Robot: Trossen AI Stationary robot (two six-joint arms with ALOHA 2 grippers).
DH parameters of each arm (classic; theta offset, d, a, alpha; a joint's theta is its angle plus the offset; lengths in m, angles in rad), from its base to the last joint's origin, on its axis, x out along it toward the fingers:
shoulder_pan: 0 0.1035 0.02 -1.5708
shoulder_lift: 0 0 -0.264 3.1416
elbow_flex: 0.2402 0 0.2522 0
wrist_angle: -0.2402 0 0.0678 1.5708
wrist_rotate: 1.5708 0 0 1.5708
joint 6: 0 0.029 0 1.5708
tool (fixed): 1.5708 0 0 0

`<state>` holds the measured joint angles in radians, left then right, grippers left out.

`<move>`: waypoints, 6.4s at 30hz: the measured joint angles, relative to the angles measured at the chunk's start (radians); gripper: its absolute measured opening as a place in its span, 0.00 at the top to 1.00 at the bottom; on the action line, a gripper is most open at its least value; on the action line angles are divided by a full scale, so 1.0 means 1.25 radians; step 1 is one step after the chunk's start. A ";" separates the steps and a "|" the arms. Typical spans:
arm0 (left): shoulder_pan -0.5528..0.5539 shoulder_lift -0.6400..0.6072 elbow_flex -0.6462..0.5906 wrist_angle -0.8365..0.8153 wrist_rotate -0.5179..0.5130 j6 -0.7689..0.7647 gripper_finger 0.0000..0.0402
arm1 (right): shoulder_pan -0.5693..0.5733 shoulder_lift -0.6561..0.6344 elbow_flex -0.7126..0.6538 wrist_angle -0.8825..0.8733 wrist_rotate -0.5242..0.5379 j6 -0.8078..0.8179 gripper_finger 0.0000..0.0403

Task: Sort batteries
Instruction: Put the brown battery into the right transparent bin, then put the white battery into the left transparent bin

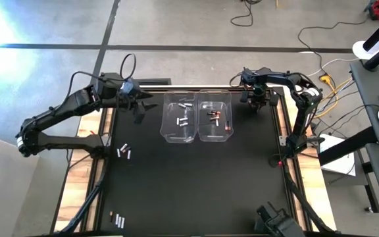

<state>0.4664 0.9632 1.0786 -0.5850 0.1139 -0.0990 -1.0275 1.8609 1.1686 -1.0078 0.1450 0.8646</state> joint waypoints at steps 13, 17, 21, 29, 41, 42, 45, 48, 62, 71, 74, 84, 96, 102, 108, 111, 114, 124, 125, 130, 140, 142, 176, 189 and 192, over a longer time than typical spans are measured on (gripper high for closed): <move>0.000 -0.043 -0.002 -0.019 0.000 0.006 0.46 | 0.084 -0.189 -0.001 -0.028 0.096 -0.074 0.94; 0.000 -0.061 -0.002 -0.015 0.001 0.035 0.46 | 0.186 -0.266 0.018 -0.031 0.106 -0.137 0.94; 0.000 -0.082 -0.002 0.005 0.007 0.065 0.46 | 0.333 -0.300 0.080 -0.037 0.105 -0.181 0.94; -0.001 -0.107 -0.002 0.037 0.013 0.068 0.46 | 0.529 -0.201 0.285 -0.061 0.049 -0.196 0.94; -0.002 -0.216 -0.002 0.043 0.112 -0.030 0.46 | 0.509 0.116 0.477 -0.075 -0.036 -0.322 0.94; -0.002 -0.229 -0.002 0.046 0.113 -0.034 0.46 | 0.504 0.134 0.478 -0.076 -0.048 -0.331 0.94; -0.002 -0.269 -0.002 0.045 0.111 -0.037 0.46 | 0.489 0.172 0.474 -0.078 -0.081 -0.346 0.94; -0.002 -0.299 -0.002 0.043 0.110 -0.049 0.46 | 0.477 0.192 0.472 -0.076 -0.101 -0.371 0.94; -0.002 -0.325 -0.003 -0.013 0.061 -0.054 0.46 | 0.471 0.233 0.468 -0.080 -0.136 -0.433 0.88; -0.002 -0.332 -0.002 -0.009 0.039 -0.030 0.46 | 0.466 0.090 0.491 -0.136 -0.099 -0.318 0.58; -0.002 -0.331 -0.002 -0.010 0.012 -0.023 0.46 | 0.450 0.012 0.484 -0.180 -0.009 -0.246 0.53; -0.002 -0.290 -0.002 -0.010 0.022 0.010 0.46 | 0.257 -0.145 0.295 -0.231 0.073 -0.132 0.56; -0.002 -0.232 -0.001 0.028 0.021 0.009 0.46 | 0.094 -0.137 0.039 0.016 -0.032 -0.147 0.55; -0.002 -0.198 0.000 0.062 0.021 0.001 0.46 | 0.040 -0.097 0.026 0.052 -0.033 -0.133 0.57; -0.002 -0.160 0.000 0.069 0.021 -0.012 0.46 | 0.026 -0.047 0.025 0.067 -0.040 -0.120 0.60; -0.002 -0.146 0.000 0.069 0.021 -0.015 0.46 | 0.024 -0.017 0.026 0.067 -0.042 -0.104 0.62; -0.002 -0.135 0.001 0.068 0.021 -0.020 0.46 | 0.024 0.010 0.027 0.069 -0.049 -0.097 0.65; -0.002 -0.141 0.042 0.030 0.021 -0.085 0.46 | 0.028 0.026 0.023 0.093 -0.075 -0.091 0.84; -0.001 -0.141 0.055 0.016 0.021 -0.093 0.46 | 0.028 0.024 0.023 0.094 -0.076 -0.091 0.87; -0.001 -0.138 0.138 -0.107 -0.030 -0.052 0.45 | 0.032 0.014 0.030 0.085 -0.074 -0.081 0.95; 0.000 -0.143 0.254 -0.479 -0.015 0.078 0.43 | 0.080 -0.170 0.093 0.035 0.026 -0.095 0.95; 0.000 -0.152 0.244 -0.538 -0.015 0.078 0.43 | 0.121 -0.210 0.120 0.028 0.037 -0.107 0.95; 0.000 -0.385 0.163 -0.575 0.253 -0.047 0.43 | 0.449 0.280 0.617 -0.244 -0.158 -0.524 0.95; 0.000 -0.386 0.105 -0.560 0.184 -0.095 0.43 | 0.443 0.295 0.630 -0.271 -0.136 -0.597 0.72; 0.000 -0.394 0.037 -0.576 0.182 -0.151 0.43 | 0.453 0.261 0.666 -0.288 -0.104 -0.596 0.61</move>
<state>0.4664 0.4708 1.1252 -1.3045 0.3415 -0.2878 -0.4608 2.1867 2.0008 -1.3683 0.0149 0.1195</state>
